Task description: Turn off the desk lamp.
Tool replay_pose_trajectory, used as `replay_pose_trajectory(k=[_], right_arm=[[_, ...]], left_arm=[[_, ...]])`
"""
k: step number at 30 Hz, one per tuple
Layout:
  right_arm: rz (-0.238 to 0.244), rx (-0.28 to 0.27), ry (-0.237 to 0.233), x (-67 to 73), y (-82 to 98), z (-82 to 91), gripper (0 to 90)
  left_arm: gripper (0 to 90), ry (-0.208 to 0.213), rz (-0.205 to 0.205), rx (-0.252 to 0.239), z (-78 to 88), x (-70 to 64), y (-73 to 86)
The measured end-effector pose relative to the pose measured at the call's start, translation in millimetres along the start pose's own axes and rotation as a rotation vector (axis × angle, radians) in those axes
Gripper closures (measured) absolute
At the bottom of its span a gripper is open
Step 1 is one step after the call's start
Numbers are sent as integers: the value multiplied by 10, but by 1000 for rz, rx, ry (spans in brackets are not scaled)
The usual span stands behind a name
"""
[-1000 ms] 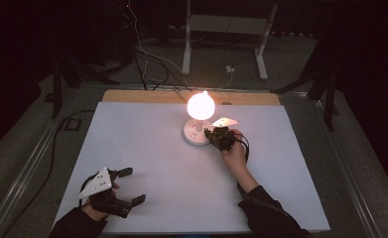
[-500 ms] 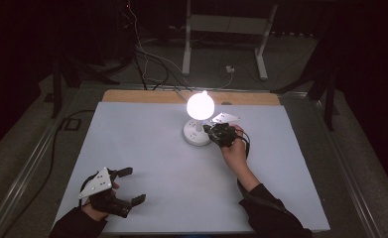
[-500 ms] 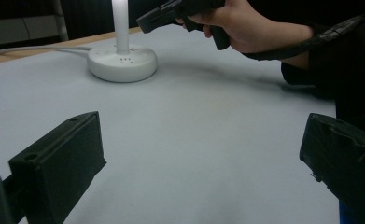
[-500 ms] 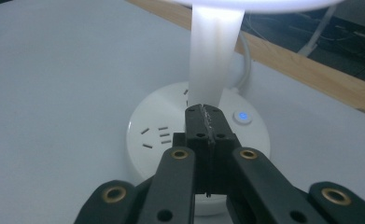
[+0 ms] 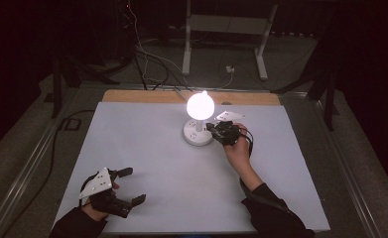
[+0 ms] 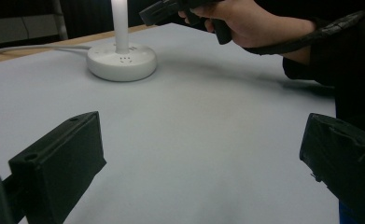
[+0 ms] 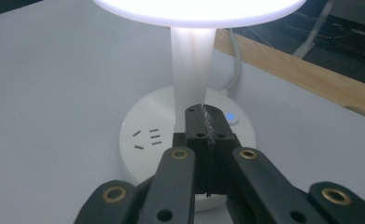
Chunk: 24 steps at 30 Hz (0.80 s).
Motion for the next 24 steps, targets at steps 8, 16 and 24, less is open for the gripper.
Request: replay_pose_trajectory(k=[8, 16, 24], right_arm=[[-2, 7, 1, 7, 14, -37, 900], [-9, 31, -2, 19, 83, -126, 900], [-15, 47, -2, 13, 137, -193, 900]], left_arm=[[5, 0, 3, -2, 2, 6, -2], [4, -3, 0, 2, 4, 5, 0], [4, -1, -2, 2, 6, 1, 0]])
Point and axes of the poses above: each handheld gripper's, and its own axes: z roughly backward along the jaws, y roughly out of its underside, x roughly to its left, the point moved 2 cm from there along -z, roughly forward along the jaws, and after that the axes turned 10 degrees about z, right-handed, at the moved point
